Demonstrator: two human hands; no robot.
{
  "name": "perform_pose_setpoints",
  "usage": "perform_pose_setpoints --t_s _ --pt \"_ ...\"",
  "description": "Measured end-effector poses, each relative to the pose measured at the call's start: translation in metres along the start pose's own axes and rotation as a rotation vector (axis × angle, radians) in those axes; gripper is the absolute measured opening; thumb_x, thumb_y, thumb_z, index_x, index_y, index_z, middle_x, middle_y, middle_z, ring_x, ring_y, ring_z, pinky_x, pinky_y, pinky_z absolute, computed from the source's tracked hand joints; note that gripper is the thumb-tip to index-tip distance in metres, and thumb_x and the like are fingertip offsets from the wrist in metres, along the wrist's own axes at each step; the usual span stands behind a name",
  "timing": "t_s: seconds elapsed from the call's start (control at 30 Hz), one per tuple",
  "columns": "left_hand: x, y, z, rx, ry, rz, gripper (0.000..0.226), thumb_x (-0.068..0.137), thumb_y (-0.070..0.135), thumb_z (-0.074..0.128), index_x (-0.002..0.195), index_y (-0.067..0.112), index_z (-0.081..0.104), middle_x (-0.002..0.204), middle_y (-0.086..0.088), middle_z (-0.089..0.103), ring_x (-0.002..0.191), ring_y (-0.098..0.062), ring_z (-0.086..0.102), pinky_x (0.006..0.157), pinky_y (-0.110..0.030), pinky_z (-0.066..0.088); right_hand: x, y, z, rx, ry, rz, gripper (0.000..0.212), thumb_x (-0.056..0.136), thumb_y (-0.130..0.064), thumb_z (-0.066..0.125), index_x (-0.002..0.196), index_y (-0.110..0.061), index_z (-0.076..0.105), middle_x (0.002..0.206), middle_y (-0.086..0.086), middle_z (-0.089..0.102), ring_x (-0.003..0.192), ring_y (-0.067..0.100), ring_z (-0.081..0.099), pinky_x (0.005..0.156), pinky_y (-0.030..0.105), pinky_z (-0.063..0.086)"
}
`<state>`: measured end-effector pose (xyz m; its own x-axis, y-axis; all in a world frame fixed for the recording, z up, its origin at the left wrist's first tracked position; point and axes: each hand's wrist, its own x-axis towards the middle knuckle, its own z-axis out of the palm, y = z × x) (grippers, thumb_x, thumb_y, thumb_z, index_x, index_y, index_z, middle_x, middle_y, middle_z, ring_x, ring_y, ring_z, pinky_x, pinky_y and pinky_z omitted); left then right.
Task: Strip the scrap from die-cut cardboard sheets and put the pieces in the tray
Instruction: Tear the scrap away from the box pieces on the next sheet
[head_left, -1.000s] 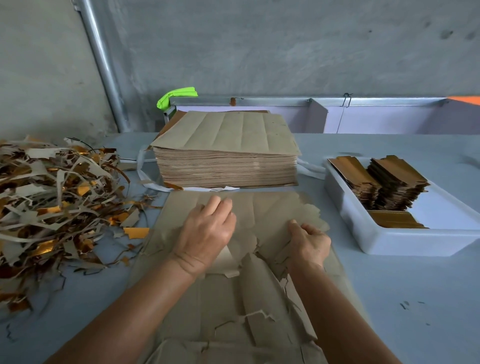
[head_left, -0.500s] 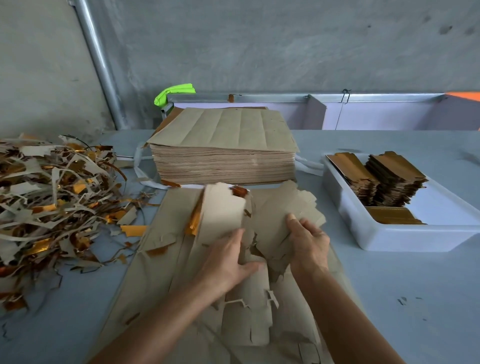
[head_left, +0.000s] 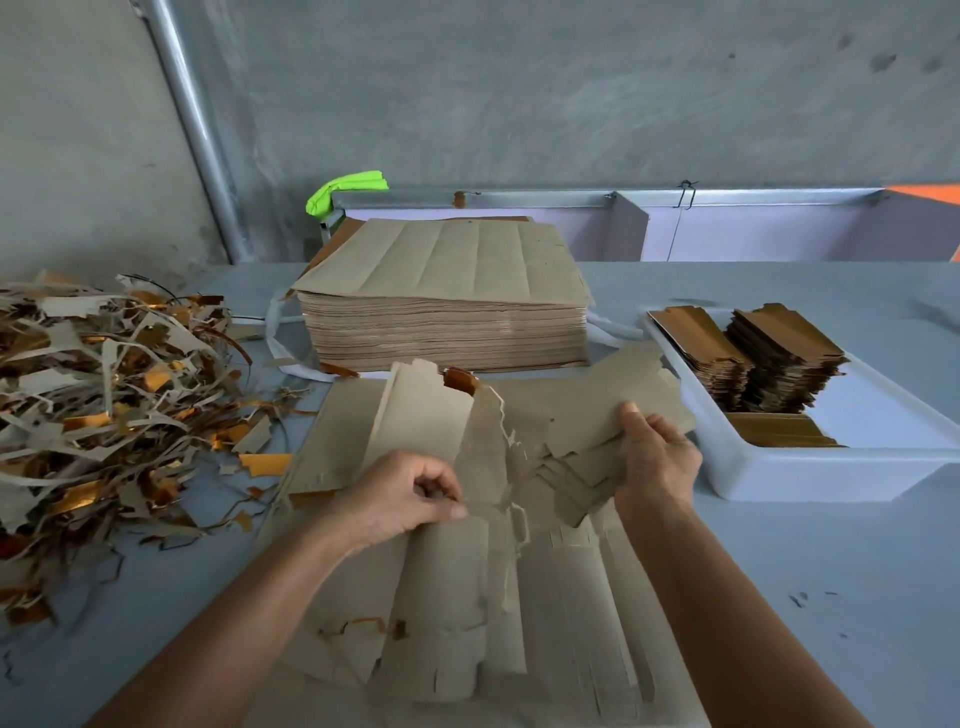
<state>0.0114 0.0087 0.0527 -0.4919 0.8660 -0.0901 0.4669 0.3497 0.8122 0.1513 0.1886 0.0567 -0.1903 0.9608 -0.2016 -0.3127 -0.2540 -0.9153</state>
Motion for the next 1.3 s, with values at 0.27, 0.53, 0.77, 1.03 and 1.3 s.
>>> perform_pose_setpoints --t_s 0.27,0.53,0.77,1.03,1.3 --pt "-0.003 -0.002 -0.019 -0.29 0.167 -0.036 0.006 0.088 0.008 0.062 0.088 0.005 0.067 0.064 -0.001 0.056 0.049 -0.006 0.045 0.046 -0.016 0.036 0.012 -0.001 -0.02 -0.462 -0.128 -0.194 0.046 0.08 0.001 0.059 0.118 -0.019 0.045 0.106 0.002 0.057 0.102 0.025 0.057 0.088 0.045 0.051" --pt "-0.001 0.0 -0.017 -0.346 0.182 -0.01 0.01 0.09 0.008 0.059 0.091 0.003 0.067 0.068 -0.001 0.056 0.051 -0.006 0.046 0.045 -0.015 0.038 -0.017 -0.004 -0.005 -0.864 -0.726 -0.346 0.057 0.087 0.011 0.043 0.127 -0.025 0.059 0.121 -0.007 0.055 0.117 0.017 0.053 0.1 0.037 0.047" --pt "0.001 -0.002 -0.019 -0.313 0.183 -0.012 0.009 0.09 0.015 0.061 0.088 0.012 0.069 0.063 -0.002 0.056 0.051 -0.006 0.047 0.048 -0.016 0.04 -0.049 -0.023 0.005 -1.363 -0.74 -0.832 0.023 0.087 -0.002 0.045 0.078 -0.006 0.065 0.089 0.008 0.068 0.081 0.026 0.064 0.075 0.03 0.051" --pt "0.001 -0.003 -0.018 -0.27 0.178 0.005 0.01 0.09 0.011 0.061 0.085 0.013 0.069 0.059 0.007 0.058 0.051 -0.003 0.049 0.049 -0.015 0.041 -0.045 0.004 0.01 -1.638 -0.863 -0.679 0.022 0.096 -0.01 0.047 0.103 -0.007 0.068 0.104 0.01 0.061 0.089 0.022 0.06 0.079 0.028 0.051" --pt "0.006 0.006 -0.008 -0.343 0.213 0.03 0.01 0.091 0.009 0.058 0.094 0.003 0.066 0.069 -0.007 0.057 0.053 -0.005 0.051 0.052 -0.015 0.044 -0.053 -0.008 0.019 -1.165 -0.934 -0.385 0.02 0.089 -0.018 0.056 0.092 -0.02 0.075 0.09 -0.004 0.072 0.082 0.009 0.064 0.074 0.015 0.051"
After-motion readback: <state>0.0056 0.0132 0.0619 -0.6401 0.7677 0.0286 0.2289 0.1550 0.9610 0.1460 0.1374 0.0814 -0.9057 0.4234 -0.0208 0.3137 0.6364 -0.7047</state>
